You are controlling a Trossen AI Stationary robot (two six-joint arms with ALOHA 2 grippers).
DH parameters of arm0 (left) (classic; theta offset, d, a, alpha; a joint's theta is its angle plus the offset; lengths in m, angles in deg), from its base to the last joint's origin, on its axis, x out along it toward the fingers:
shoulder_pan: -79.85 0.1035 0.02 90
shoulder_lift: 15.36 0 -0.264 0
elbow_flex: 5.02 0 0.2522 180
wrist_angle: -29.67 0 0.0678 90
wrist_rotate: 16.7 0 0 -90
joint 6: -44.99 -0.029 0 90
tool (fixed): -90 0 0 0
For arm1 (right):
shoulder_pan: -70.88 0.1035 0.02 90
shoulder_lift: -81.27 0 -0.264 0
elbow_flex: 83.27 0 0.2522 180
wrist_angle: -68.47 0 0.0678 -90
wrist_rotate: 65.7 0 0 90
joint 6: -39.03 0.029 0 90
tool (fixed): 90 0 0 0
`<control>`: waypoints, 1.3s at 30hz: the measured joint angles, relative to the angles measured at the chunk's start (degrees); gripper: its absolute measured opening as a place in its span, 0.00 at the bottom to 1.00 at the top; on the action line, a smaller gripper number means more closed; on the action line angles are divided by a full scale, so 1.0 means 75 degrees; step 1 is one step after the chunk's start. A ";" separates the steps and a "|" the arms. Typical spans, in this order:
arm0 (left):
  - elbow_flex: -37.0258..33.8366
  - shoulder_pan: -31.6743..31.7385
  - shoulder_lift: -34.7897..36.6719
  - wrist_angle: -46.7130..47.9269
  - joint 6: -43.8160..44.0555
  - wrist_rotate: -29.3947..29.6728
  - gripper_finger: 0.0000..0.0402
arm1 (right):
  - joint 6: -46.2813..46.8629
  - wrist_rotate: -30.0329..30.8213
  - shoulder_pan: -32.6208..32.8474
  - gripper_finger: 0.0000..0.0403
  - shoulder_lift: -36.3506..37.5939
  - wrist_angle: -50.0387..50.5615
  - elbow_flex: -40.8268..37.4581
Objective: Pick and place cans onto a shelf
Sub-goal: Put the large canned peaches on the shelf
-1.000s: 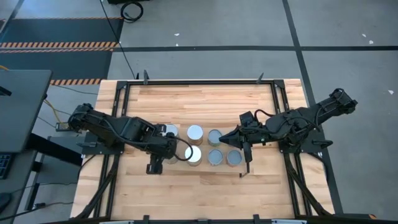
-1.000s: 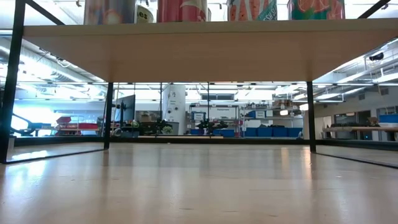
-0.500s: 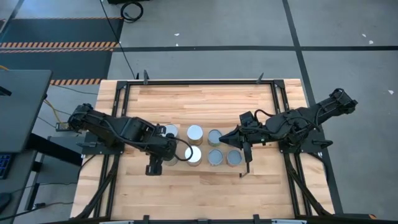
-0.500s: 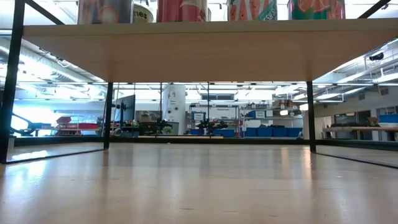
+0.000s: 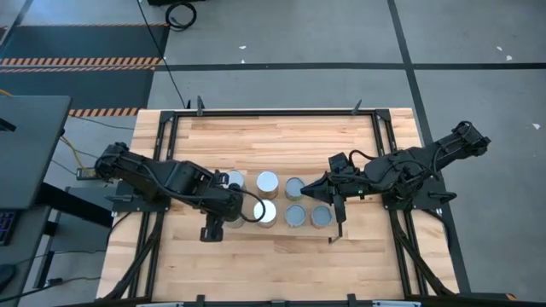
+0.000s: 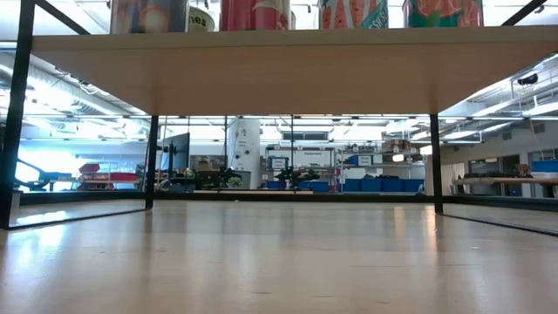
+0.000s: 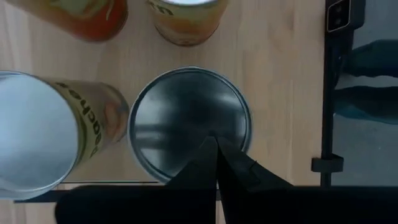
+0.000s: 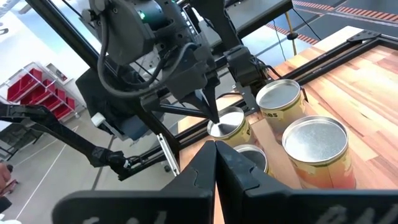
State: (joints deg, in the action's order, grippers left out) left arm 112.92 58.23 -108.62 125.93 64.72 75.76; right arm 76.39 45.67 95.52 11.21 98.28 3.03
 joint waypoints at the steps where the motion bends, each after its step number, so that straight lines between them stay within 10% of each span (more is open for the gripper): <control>1: 0.0044 0.0003 0.0005 0.0029 0.0003 0.0005 0.02 | 0.0000 0.0000 0.0000 0.03 0.0000 0.0000 0.0000; 39: -0.0011 0.0046 -0.0066 0.0447 0.0044 0.0399 0.02 | 0.0018 -0.0057 0.0105 0.03 -0.0003 0.0169 0.0000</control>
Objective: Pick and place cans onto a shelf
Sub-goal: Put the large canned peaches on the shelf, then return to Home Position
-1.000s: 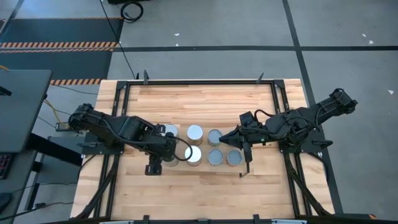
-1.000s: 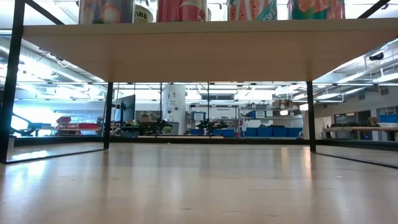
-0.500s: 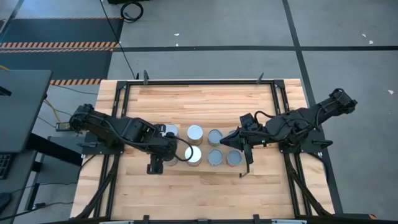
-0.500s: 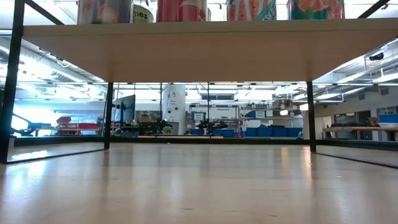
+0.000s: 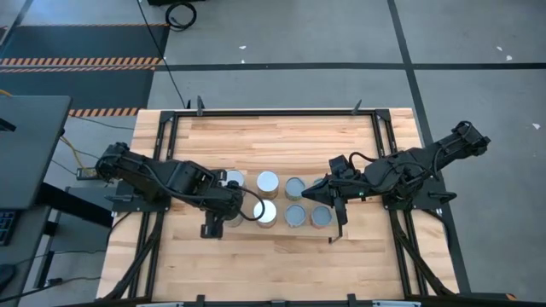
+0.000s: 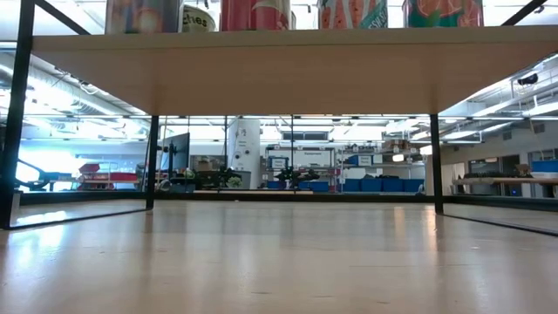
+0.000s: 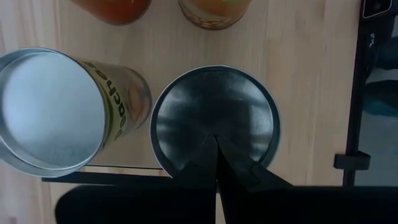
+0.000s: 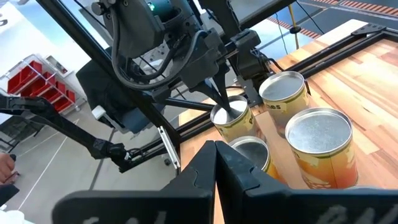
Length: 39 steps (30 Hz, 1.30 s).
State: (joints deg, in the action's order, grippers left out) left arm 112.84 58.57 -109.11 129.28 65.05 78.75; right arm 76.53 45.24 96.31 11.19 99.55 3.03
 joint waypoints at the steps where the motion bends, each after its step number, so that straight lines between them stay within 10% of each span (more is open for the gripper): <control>1: 0.0017 0.0001 -0.0003 0.0012 -0.0027 0.0000 0.02 | 0.0000 0.0002 0.0000 0.03 0.0000 0.0001 0.0000; 17: 0.0061 -0.0001 0.0063 -0.0212 -0.0024 0.0061 0.02 | -0.0440 -0.0178 -0.0003 0.02 0.0024 -0.0014 0.0000; 28: 0.0070 0.0095 0.1384 -0.3607 -0.0876 -0.0060 0.02 | -0.3105 -0.0992 -0.0020 0.01 0.0765 -0.0968 -0.0068; 39: 0.0064 0.1160 0.2801 -0.4010 -0.1451 0.1068 0.02 | -0.2603 -0.0623 -0.0492 0.02 0.2324 -0.2006 -0.2440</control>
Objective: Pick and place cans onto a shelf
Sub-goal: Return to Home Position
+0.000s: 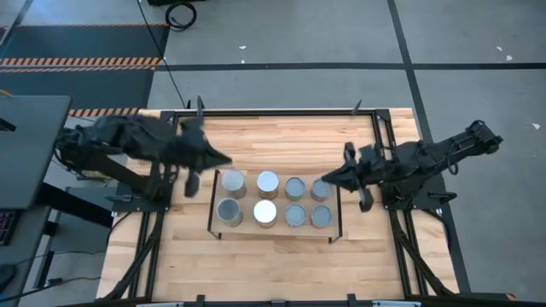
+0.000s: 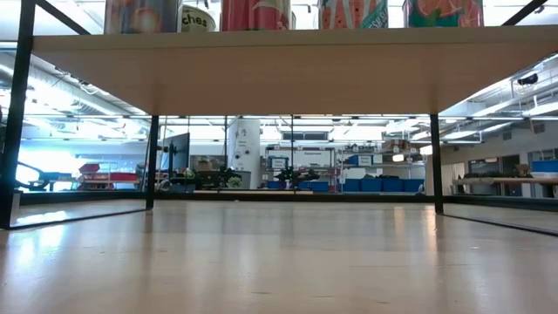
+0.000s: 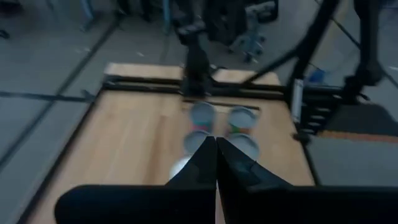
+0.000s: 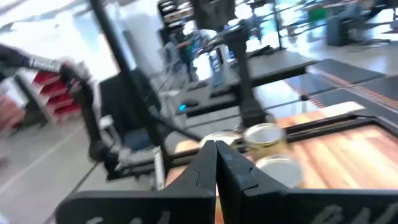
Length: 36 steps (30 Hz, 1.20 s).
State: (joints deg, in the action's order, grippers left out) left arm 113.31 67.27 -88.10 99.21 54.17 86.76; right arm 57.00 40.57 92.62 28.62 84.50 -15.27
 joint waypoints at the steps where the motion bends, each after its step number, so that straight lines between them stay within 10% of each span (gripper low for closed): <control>1: -0.0010 0.0156 0.0134 0.0027 -0.0125 0.0010 0.02 | 0.0106 0.0041 -0.0023 0.02 0.0184 0.0068 -0.0090; 13: -0.5335 0.3443 0.4264 -0.3353 -0.1905 -0.1173 0.02 | -0.1195 0.0715 -0.0693 0.05 0.1263 0.0370 -0.0914; 17: -0.6868 0.4081 0.5476 -0.3811 -0.2407 -0.2343 0.02 | -0.1095 -0.0981 -0.2131 0.05 0.1646 0.0422 -0.1179; 21: -0.7717 0.4190 0.6236 -0.3077 -0.2850 -0.2030 0.02 | -0.1385 -0.2528 -0.2838 0.05 0.2383 0.0440 -0.1617; 24: -0.8065 0.4194 0.6592 -0.3154 -0.1566 -0.1564 0.02 | -0.1708 -0.2671 -0.2969 0.05 0.2994 0.0391 -0.2167; 29: -0.8872 0.4107 0.7248 -0.4582 -0.1854 -0.3356 0.02 | -0.1382 -0.2513 -0.2973 0.06 0.4046 0.0639 -0.3202; 36: -0.9459 0.4103 0.7512 -0.4713 -0.1280 -0.2709 0.03 | -0.1464 -0.2773 -0.2950 0.06 0.5681 -0.0949 -0.5092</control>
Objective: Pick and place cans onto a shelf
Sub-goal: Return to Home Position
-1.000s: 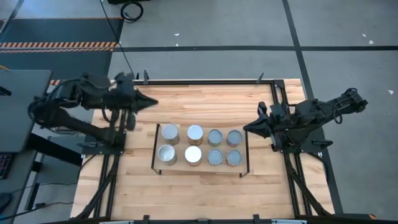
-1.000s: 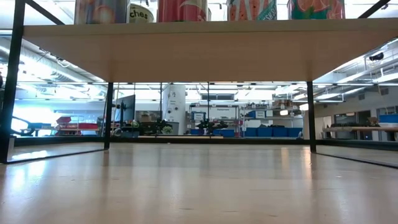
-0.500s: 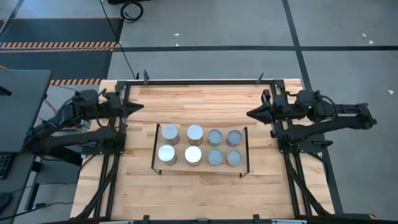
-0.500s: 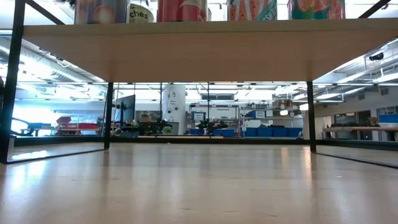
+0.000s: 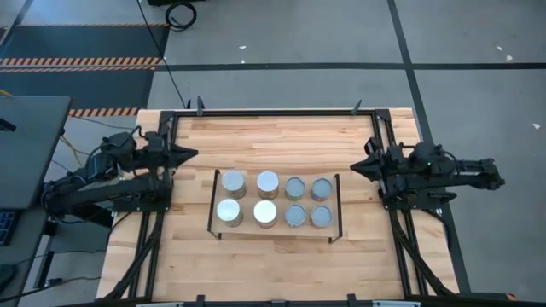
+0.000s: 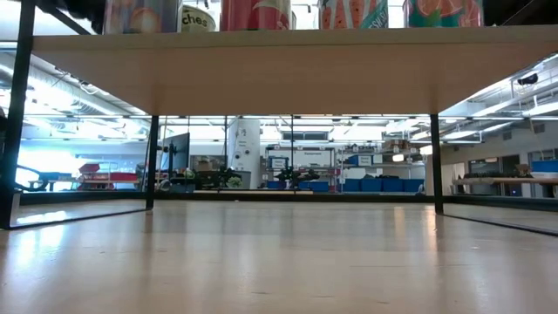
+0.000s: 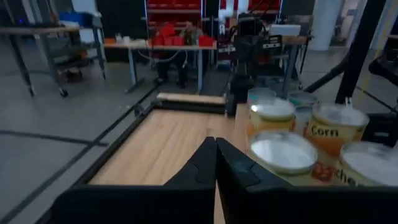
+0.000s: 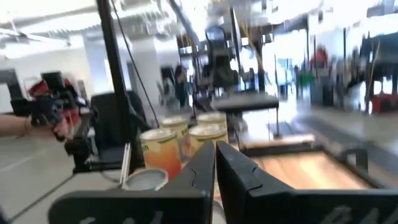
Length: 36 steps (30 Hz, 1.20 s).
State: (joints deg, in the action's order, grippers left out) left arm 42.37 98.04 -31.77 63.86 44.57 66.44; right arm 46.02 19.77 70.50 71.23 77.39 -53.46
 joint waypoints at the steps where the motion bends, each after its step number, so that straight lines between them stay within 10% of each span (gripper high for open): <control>1: -0.0064 0.0000 -0.0011 0.0005 0.0003 -0.0017 0.03 | -0.0098 0.0004 0.0000 0.06 0.0287 -0.0152 -0.0293; 9: -0.1472 -0.0006 0.0528 -0.0898 0.0448 -0.1222 0.05 | 0.0111 -0.0212 -0.0009 0.06 0.1207 -0.1453 -0.2095; 25: -0.3189 -0.0006 0.2182 -0.1186 0.0505 -0.2211 0.04 | 0.0084 0.0318 -0.0026 0.06 0.1242 0.0145 -0.2088; 29: -0.3219 -0.0006 0.2169 -0.0652 0.0149 -0.2194 0.05 | -0.0083 0.0323 -0.0026 0.06 0.1240 0.0480 -0.2088; 36: -0.4426 -0.0006 0.2098 -0.3289 0.0968 -0.1260 0.05 | -0.0085 0.0329 -0.0026 0.06 0.1192 0.0426 -0.2088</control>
State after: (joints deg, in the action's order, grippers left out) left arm 9.18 98.00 -16.03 39.19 51.83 56.99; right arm 45.38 22.24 70.30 80.17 80.58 -69.12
